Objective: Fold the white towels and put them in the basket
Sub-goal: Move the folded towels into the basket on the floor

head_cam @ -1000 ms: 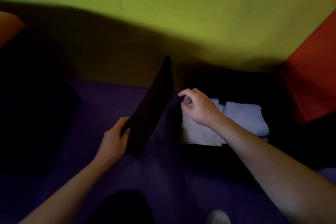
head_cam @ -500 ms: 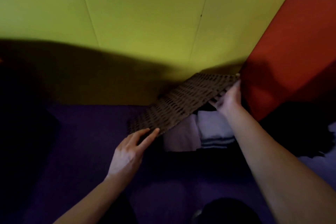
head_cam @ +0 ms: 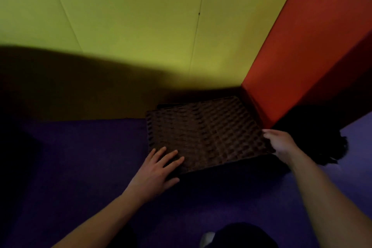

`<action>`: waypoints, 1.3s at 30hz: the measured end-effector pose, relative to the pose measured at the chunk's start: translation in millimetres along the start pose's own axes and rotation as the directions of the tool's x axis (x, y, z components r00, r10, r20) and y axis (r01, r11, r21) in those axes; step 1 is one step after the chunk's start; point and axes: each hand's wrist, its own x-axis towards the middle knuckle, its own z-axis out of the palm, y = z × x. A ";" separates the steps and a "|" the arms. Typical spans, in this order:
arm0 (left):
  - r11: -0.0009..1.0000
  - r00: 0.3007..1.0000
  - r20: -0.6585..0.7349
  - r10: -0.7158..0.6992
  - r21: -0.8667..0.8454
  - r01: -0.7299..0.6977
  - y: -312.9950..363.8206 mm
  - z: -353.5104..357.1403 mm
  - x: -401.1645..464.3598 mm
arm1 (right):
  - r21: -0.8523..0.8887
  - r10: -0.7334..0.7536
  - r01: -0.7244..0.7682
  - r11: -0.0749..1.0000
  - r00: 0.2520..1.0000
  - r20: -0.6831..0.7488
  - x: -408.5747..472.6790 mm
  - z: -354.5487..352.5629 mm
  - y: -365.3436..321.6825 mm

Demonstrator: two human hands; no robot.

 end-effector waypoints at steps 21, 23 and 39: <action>0.319 0.738 0.116 -0.665 -0.850 0.420 1.0 39.1 21.9 | -0.339 -0.349 0.220 0.915 0.853 -0.389 6.9 39.4 82.2; 0.320 0.731 0.110 -0.674 -0.848 0.422 3.5 44.3 20.1 | -0.316 -0.374 0.256 0.913 0.836 -0.402 7.4 37.6 88.4; 0.411 0.650 0.006 -0.760 -0.770 0.488 -5.7 33.5 44.6 | -0.346 -0.367 0.230 0.909 0.837 -0.407 10.9 40.2 75.0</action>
